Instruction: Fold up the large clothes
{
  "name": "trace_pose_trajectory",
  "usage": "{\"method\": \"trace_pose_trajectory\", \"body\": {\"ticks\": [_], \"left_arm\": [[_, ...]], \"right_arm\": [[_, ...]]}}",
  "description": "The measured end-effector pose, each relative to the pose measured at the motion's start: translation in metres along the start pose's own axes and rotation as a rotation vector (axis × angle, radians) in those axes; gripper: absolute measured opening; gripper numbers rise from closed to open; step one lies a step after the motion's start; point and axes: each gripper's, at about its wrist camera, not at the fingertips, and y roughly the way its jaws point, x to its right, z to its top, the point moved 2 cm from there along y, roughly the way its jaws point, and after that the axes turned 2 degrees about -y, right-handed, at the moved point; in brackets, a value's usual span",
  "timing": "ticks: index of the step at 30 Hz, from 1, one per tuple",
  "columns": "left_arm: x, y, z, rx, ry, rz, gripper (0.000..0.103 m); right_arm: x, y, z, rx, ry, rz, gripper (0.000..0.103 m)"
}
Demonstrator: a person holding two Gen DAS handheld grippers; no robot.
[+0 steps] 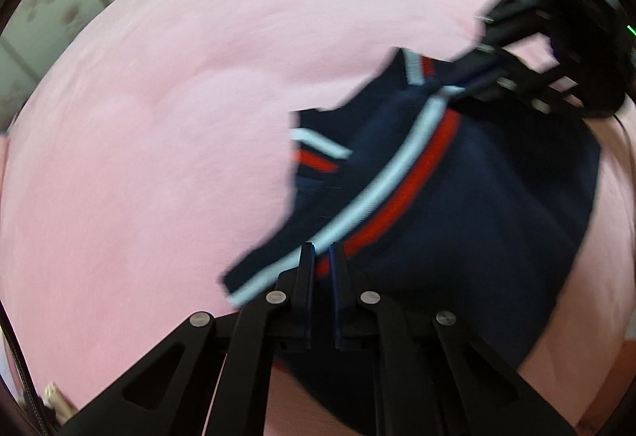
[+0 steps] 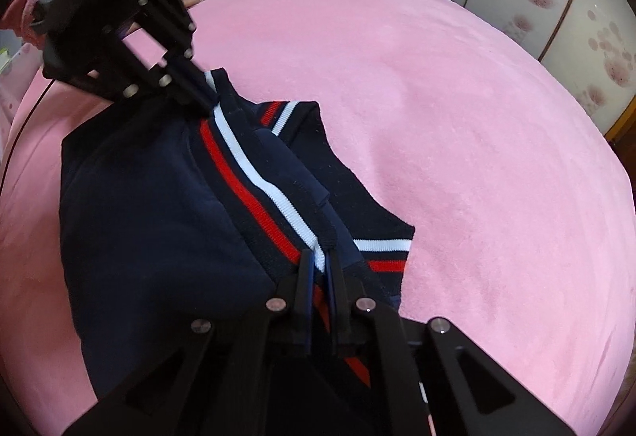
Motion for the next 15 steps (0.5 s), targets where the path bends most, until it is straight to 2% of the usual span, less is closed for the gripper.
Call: {"method": "trace_pose_trajectory", "body": {"ticks": [1, 3, 4, 7, 9, 10, 11, 14, 15], "left_arm": [[-0.006, 0.002, 0.001, -0.008, -0.027, -0.005, 0.005], [-0.014, 0.003, 0.002, -0.009, -0.073, -0.017, 0.005], [-0.019, 0.000, 0.001, -0.005, -0.092, -0.007, 0.005], [-0.035, -0.017, -0.002, 0.012, -0.176, 0.057, 0.005], [-0.035, -0.034, -0.005, 0.026, -0.260, 0.049, 0.005], [-0.032, -0.044, -0.006, 0.048, -0.315, 0.020, 0.006], [-0.027, -0.052, -0.007, 0.070, -0.362, -0.015, 0.008], [-0.006, -0.061, -0.015, 0.093, -0.543, -0.224, 0.009], [0.006, -0.057, -0.011, 0.087, -0.580, -0.275, 0.009]], "right_arm": [[0.002, 0.000, 0.001, 0.003, 0.023, -0.008, 0.009], [0.010, -0.002, 0.003, 0.021, 0.102, -0.007, 0.021], [0.015, -0.004, 0.006, 0.030, 0.142, -0.021, 0.023], [0.029, -0.028, 0.009, 0.059, 0.279, -0.128, 0.024], [0.032, -0.043, 0.008, 0.051, 0.399, -0.176, 0.024], [0.031, -0.051, 0.005, 0.046, 0.492, -0.180, 0.024], [0.030, -0.056, 0.000, 0.055, 0.577, -0.157, 0.024], [0.013, -0.062, -0.019, 0.149, 0.913, 0.071, 0.023], [0.006, -0.059, -0.024, 0.166, 0.979, 0.108, 0.017]]}}
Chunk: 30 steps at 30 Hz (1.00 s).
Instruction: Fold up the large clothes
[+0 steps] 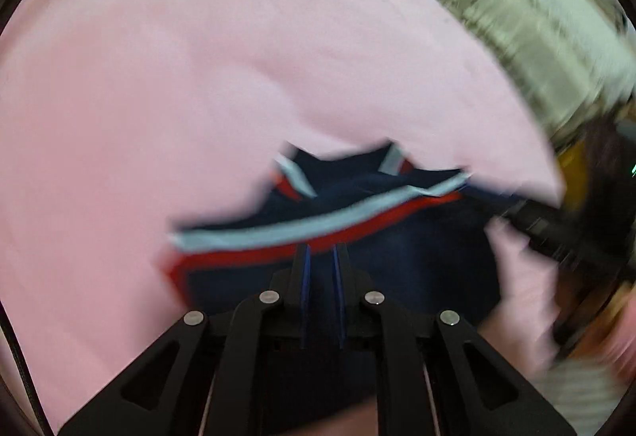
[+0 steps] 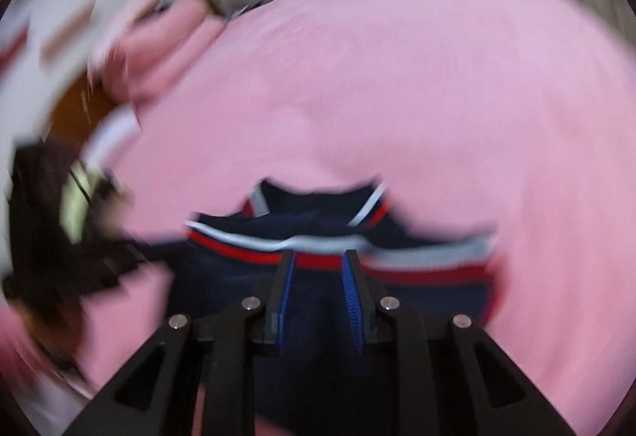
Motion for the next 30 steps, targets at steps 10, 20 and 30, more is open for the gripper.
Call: {"method": "trace_pose_trajectory", "body": {"ticks": [10, 20, 30], "left_arm": [[0.014, 0.075, -0.028, 0.004, -0.227, -0.037, 0.008], [-0.030, 0.074, -0.022, 0.132, -0.252, 0.128, 0.002], [-0.034, 0.035, -0.017, 0.249, -0.323, 0.122, 0.003]], "right_arm": [[-0.005, 0.057, -0.045, -0.046, 0.159, 0.065, 0.000], [0.066, 0.031, -0.021, 0.076, 0.167, -0.054, 0.000], [0.036, -0.007, -0.018, 0.183, 0.139, -0.110, 0.000]]}}
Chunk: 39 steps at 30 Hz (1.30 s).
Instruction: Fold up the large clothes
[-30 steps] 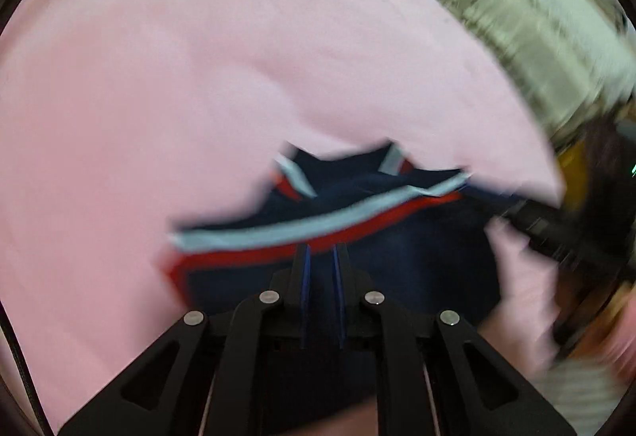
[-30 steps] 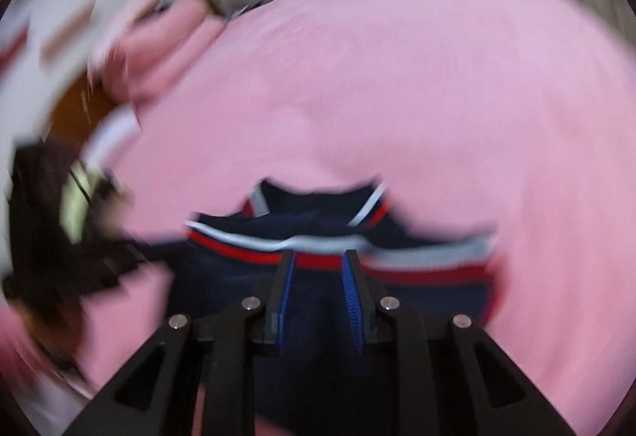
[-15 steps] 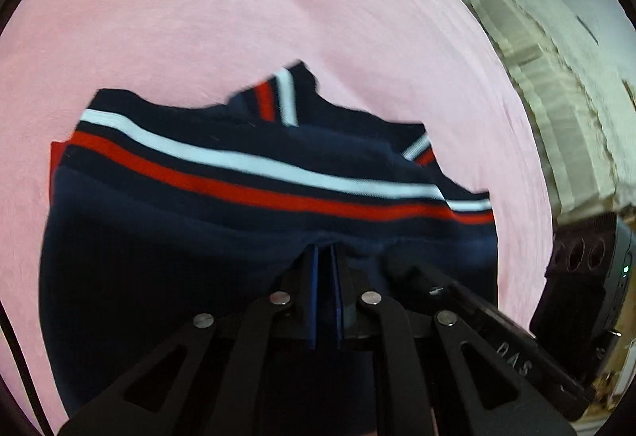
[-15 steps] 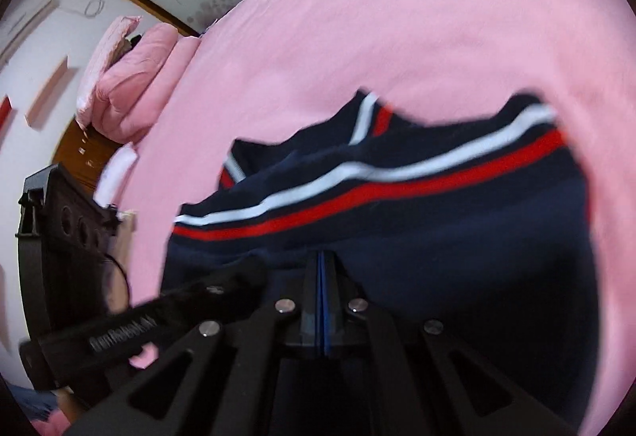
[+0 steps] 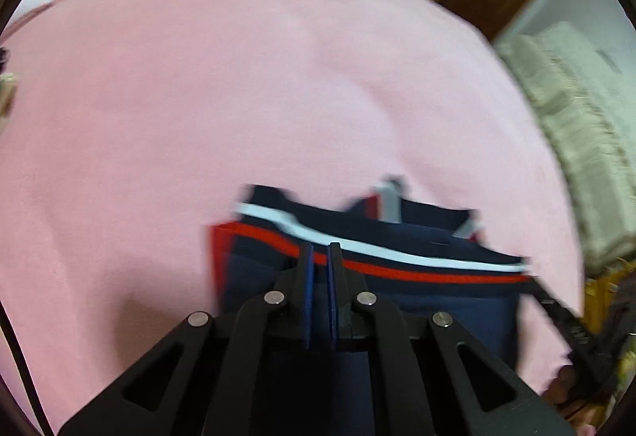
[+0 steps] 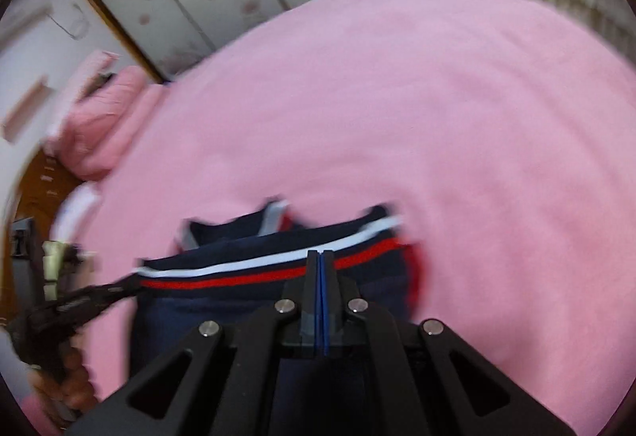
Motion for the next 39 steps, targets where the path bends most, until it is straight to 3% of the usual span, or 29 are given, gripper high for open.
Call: {"method": "trace_pose_trajectory", "body": {"ticks": [2, 4, 8, 12, 14, 17, 18, 20, 23, 25, 27, 29, 31, 33, 36, 39], "left_arm": [[0.022, 0.001, -0.009, -0.033, 0.016, -0.079, 0.003], [0.044, 0.006, -0.026, -0.066, 0.037, -0.105, 0.003], [0.051, 0.025, -0.055, -0.128, -0.015, -0.120, 0.003], [0.033, 0.041, -0.066, -0.142, -0.031, -0.067, 0.003], [0.020, 0.033, -0.063, -0.111, -0.005, -0.062, 0.003], [-0.003, 0.009, -0.055, -0.053, 0.084, -0.052, 0.002], [-0.012, 0.003, -0.053, -0.039, 0.097, -0.017, 0.002], [-0.026, -0.002, -0.047, -0.025, 0.114, 0.092, 0.002], [-0.048, -0.007, -0.040, -0.032, -0.024, 0.071, 0.002], [-0.049, -0.009, -0.039, -0.043, -0.066, 0.056, 0.002], [-0.035, -0.015, -0.041, -0.028, -0.039, 0.041, 0.003], [-0.013, -0.018, -0.046, -0.016, -0.049, -0.061, 0.003], [0.011, -0.011, -0.057, -0.058, -0.088, -0.209, 0.003], [0.032, 0.004, -0.069, -0.116, -0.110, -0.279, 0.003], [0.041, 0.022, -0.086, -0.178, -0.136, -0.260, 0.003], [0.034, 0.033, -0.102, -0.211, -0.146, -0.209, 0.003]], "right_arm": [[-0.010, 0.011, -0.015, -0.062, 0.082, 0.097, 0.000], [-0.017, 0.022, -0.032, -0.110, 0.131, 0.137, 0.000], [-0.027, 0.040, -0.054, -0.156, 0.149, 0.114, 0.000], [-0.020, 0.042, -0.055, -0.187, 0.118, 0.121, 0.000], [-0.010, 0.032, -0.052, -0.179, 0.049, 0.072, 0.000], [0.020, 0.012, -0.050, -0.148, 0.082, 0.061, 0.000], [0.028, 0.006, -0.048, -0.142, 0.115, 0.072, 0.000], [0.036, -0.007, -0.043, -0.109, 0.101, -0.052, 0.000], [0.039, -0.020, -0.037, -0.080, 0.084, -0.172, 0.000], [0.037, -0.028, -0.035, -0.052, 0.129, -0.151, 0.000], [0.027, -0.034, -0.035, -0.035, 0.151, -0.071, 0.005], [0.011, -0.026, -0.042, -0.088, 0.215, 0.071, 0.005], [-0.004, -0.014, -0.056, -0.129, 0.288, 0.196, 0.005], [-0.014, -0.003, -0.074, -0.156, 0.336, 0.258, 0.005], [-0.014, 0.014, -0.095, -0.218, 0.368, 0.220, 0.005], [0.001, 0.016, -0.102, -0.220, 0.421, 0.218, 0.002]]}}
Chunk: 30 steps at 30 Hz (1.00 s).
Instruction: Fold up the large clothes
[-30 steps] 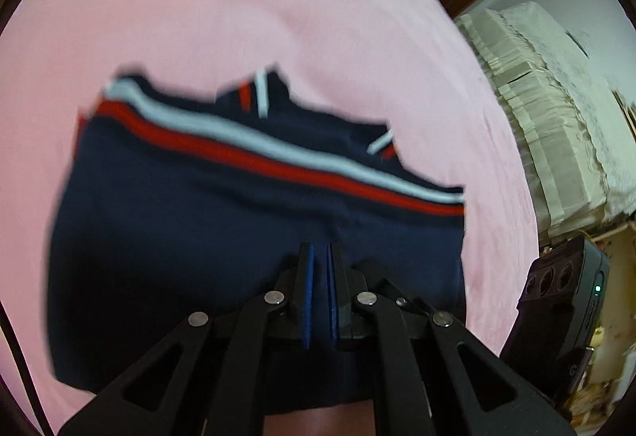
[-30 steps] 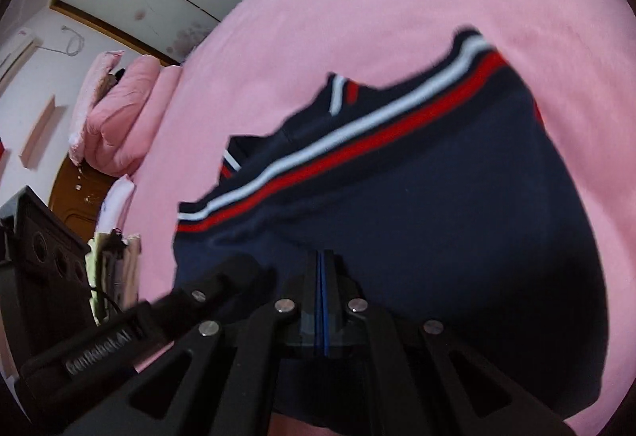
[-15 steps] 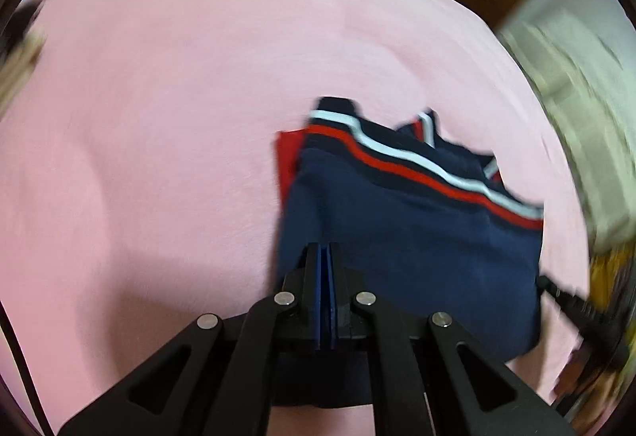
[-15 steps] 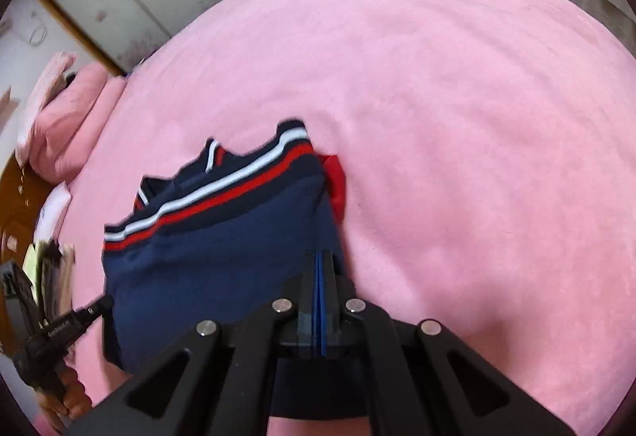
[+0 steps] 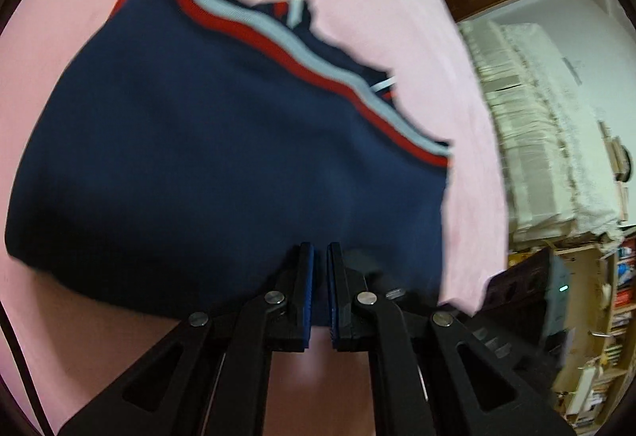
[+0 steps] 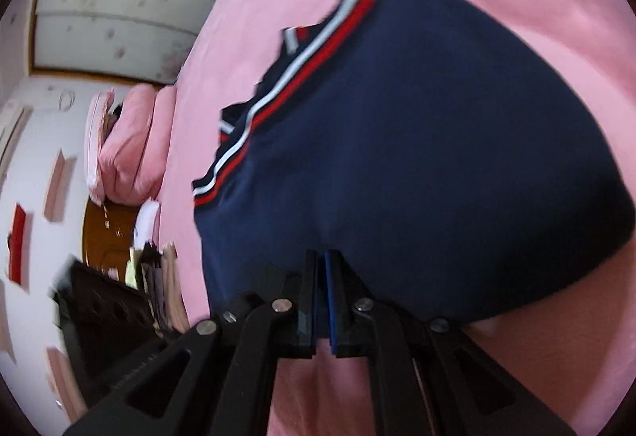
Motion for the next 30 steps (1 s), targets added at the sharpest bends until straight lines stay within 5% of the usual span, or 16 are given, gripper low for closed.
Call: {"method": "trace_pose_trajectory", "body": {"ticks": [5, 7, 10, 14, 19, 26, 30], "left_arm": [[-0.036, -0.019, -0.003, 0.061, -0.003, 0.082, 0.001], [-0.049, -0.024, 0.003, 0.067, -0.028, 0.115, 0.001], [-0.067, -0.039, 0.009, 0.096, -0.036, 0.224, 0.001], [-0.070, -0.045, 0.010, 0.095, -0.042, 0.240, 0.001], [-0.035, -0.058, 0.005, 0.103, 0.045, 0.264, 0.001], [0.012, -0.018, -0.023, -0.047, 0.122, 0.144, 0.002], [0.028, 0.007, -0.019, -0.063, 0.137, 0.093, 0.002]], "right_arm": [[0.024, -0.031, 0.011, 0.034, -0.101, -0.064, 0.000], [0.034, -0.051, 0.013, 0.072, -0.144, -0.207, 0.000], [0.049, -0.072, 0.020, 0.116, -0.140, -0.294, 0.000], [0.044, -0.082, 0.026, 0.141, -0.171, -0.429, 0.001], [0.021, -0.101, 0.023, 0.220, -0.192, -0.311, 0.001], [-0.007, -0.032, -0.009, -0.045, -0.213, -0.104, 0.001], [-0.018, -0.004, -0.009, -0.059, -0.222, -0.052, 0.001]]}}
